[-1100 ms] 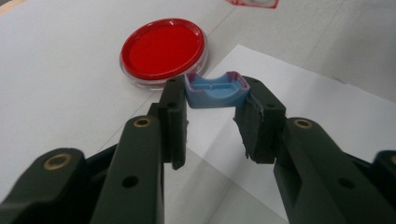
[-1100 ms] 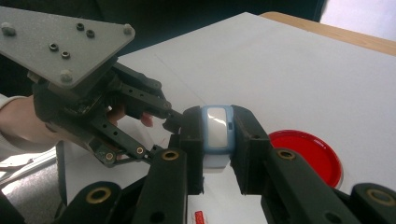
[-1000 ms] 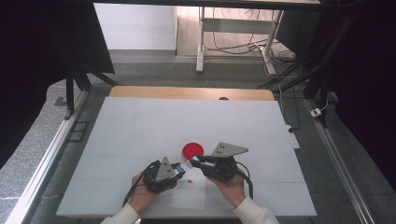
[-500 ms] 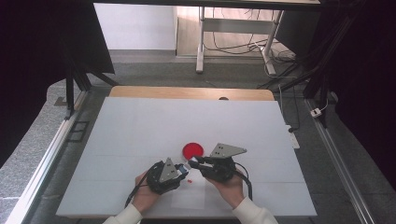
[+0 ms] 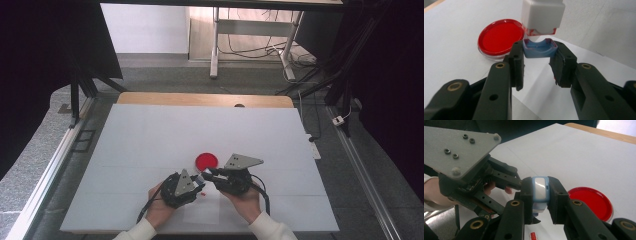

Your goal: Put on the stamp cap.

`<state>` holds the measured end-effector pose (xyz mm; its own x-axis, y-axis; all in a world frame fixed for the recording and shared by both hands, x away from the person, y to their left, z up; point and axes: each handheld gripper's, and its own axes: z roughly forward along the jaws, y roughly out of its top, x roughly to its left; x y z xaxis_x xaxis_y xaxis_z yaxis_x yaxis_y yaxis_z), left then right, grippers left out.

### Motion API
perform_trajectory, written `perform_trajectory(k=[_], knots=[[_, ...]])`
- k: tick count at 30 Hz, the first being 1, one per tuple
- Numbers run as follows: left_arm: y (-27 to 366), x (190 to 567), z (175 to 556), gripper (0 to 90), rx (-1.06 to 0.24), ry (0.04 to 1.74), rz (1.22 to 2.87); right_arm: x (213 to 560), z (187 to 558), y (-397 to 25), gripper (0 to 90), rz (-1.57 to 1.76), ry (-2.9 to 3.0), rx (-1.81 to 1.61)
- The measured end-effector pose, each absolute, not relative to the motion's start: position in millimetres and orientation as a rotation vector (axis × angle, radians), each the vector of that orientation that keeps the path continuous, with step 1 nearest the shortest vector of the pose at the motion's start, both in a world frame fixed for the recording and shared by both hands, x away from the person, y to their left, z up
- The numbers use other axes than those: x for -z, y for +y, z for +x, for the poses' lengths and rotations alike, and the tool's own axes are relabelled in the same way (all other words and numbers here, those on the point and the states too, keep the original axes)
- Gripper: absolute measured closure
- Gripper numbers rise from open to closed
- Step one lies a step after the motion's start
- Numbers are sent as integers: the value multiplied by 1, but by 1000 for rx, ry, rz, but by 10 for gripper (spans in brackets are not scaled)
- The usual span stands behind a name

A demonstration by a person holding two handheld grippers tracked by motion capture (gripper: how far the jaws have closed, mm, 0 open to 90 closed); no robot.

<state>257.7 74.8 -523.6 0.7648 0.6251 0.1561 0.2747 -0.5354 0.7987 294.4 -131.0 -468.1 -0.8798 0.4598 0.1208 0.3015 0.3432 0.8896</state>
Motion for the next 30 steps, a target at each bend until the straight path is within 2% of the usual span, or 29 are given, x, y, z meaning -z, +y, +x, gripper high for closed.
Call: perform_trajectory(k=[30], knots=[[70, 523, 258, 638, -598, 667, 2125, 472, 295, -131, 749, 814, 2431, -1571]])
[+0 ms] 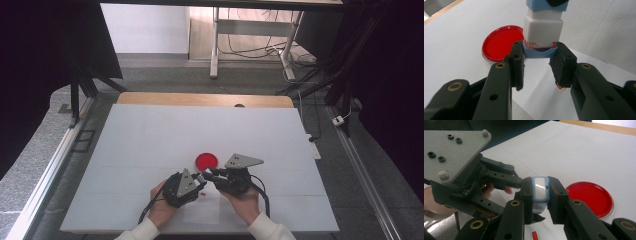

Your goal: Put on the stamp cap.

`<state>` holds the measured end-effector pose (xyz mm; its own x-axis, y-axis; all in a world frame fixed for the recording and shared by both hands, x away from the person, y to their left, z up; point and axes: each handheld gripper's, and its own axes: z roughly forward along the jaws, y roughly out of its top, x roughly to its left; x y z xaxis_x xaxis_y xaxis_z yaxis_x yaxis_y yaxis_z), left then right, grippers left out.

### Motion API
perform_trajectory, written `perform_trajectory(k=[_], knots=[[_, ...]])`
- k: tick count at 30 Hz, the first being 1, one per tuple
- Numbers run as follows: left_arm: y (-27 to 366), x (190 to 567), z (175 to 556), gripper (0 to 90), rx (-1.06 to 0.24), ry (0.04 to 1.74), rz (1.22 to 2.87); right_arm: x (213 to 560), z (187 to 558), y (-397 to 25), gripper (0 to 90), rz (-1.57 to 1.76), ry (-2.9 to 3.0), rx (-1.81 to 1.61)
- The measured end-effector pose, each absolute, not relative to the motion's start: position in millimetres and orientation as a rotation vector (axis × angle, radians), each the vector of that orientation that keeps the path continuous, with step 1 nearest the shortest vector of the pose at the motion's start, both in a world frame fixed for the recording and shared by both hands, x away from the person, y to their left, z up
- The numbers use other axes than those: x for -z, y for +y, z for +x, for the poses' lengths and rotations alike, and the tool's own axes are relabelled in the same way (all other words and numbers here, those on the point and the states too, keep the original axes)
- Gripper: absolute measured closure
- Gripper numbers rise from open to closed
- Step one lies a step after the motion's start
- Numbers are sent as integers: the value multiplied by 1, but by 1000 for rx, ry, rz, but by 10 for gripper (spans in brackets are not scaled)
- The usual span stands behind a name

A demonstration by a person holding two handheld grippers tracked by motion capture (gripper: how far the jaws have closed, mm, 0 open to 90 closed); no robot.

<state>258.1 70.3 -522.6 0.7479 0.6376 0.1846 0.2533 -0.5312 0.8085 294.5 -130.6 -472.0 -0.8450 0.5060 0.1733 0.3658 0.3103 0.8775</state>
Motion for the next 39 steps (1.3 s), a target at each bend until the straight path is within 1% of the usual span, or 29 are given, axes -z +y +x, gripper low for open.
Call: perform_trajectory(k=[39], knots=[[69, 523, 257, 638, -623, 669, 2129, 475, 290, -127, 747, 916, 2398, -1558]])
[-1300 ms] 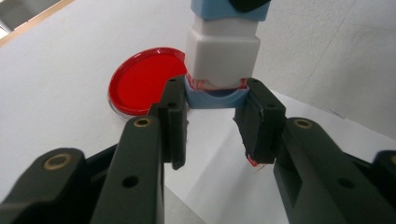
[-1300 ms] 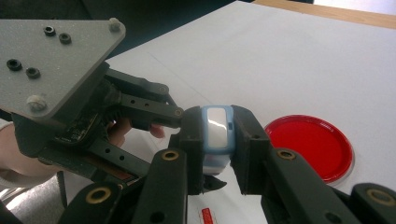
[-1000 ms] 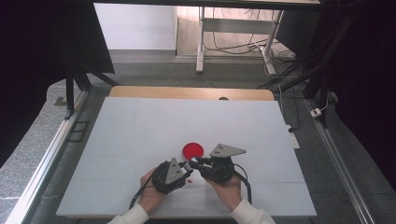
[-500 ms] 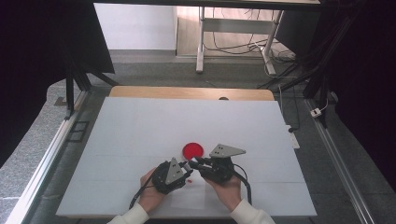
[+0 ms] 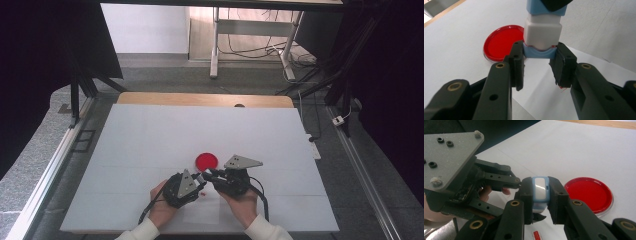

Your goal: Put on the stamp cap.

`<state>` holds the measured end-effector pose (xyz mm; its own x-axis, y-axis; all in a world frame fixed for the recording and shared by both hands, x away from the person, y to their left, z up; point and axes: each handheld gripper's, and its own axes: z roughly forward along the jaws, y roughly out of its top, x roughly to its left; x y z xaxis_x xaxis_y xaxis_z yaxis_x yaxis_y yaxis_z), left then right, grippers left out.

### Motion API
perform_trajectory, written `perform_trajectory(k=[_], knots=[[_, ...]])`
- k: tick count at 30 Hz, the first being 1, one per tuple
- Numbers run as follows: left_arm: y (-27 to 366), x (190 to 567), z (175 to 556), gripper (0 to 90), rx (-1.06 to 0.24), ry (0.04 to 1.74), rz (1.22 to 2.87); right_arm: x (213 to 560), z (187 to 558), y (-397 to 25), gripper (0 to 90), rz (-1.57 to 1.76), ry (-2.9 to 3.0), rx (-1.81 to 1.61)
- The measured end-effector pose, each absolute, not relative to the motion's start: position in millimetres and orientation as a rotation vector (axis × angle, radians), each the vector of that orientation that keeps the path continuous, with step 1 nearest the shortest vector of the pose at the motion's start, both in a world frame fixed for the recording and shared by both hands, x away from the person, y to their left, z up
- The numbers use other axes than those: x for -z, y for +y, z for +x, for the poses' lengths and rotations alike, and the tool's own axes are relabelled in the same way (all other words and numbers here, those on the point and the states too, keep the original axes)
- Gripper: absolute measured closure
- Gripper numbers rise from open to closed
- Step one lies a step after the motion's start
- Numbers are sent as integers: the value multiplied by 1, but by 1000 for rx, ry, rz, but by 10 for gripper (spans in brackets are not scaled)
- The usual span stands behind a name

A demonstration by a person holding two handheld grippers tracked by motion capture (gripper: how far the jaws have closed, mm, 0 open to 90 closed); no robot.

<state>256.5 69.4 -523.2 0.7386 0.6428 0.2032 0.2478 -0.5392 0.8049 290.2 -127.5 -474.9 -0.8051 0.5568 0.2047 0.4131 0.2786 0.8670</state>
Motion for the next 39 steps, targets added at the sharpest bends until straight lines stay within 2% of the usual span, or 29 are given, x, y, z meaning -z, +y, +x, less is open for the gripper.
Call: perform_trajectory(k=[17, 39], knots=[[69, 523, 255, 645, -654, 656, 2123, 481, 295, -132, 749, 1051, 2400, -1661], [66, 520, 251, 652, -712, 619, 2149, 480, 295, -129, 753, 1009, 2452, -1607]])
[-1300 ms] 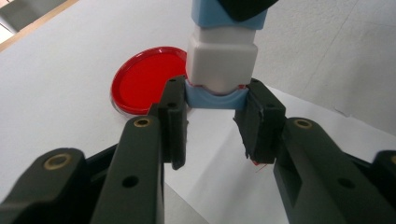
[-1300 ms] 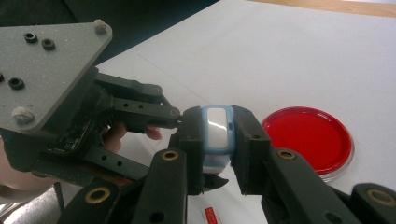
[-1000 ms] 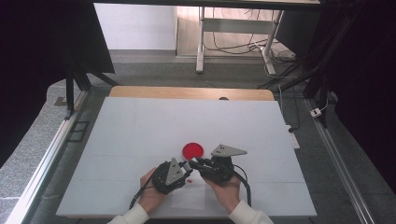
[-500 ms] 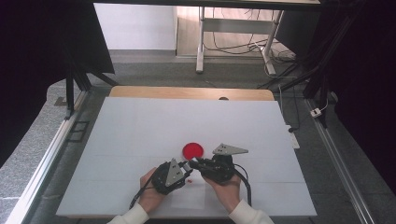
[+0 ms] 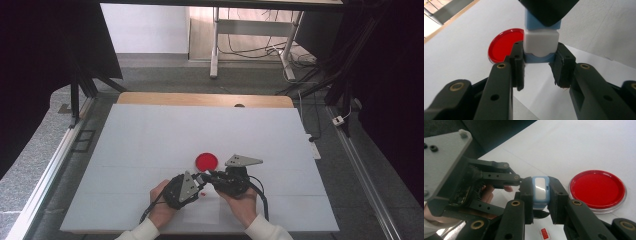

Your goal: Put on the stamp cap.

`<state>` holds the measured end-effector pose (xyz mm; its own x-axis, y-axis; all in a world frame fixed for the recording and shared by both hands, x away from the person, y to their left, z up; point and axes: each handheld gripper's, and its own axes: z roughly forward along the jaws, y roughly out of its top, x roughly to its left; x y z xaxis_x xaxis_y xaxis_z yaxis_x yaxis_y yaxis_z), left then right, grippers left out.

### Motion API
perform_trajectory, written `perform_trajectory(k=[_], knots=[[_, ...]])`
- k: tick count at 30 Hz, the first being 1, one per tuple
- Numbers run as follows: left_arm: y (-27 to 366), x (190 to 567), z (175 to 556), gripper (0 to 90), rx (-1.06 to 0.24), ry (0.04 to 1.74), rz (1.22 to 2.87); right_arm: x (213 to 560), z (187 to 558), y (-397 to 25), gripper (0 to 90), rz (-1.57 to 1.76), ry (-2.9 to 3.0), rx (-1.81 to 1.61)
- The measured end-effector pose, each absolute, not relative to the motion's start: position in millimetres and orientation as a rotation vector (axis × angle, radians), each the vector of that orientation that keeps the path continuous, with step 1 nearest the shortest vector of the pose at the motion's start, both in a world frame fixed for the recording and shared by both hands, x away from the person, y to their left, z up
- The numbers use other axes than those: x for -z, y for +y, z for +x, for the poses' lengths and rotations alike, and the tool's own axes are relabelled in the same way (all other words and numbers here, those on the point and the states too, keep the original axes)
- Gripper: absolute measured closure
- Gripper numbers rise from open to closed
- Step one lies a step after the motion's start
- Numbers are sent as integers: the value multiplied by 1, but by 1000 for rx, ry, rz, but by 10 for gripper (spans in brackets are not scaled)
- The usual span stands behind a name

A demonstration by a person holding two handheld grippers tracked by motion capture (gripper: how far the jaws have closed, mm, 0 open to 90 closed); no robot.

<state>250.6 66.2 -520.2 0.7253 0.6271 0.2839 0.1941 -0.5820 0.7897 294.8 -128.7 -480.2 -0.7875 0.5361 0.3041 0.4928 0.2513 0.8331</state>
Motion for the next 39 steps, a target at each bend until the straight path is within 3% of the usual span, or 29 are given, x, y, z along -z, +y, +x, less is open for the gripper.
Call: perform_trajectory(k=[28, 39], knots=[[69, 524, 252, 637, -677, 628, 2140, 480, 295, -129, 750, 978, 2448, -1611], [72, 524, 255, 545, -641, 652, 2139, 479, 295, -130, 750, 957, 2448, -1626]])
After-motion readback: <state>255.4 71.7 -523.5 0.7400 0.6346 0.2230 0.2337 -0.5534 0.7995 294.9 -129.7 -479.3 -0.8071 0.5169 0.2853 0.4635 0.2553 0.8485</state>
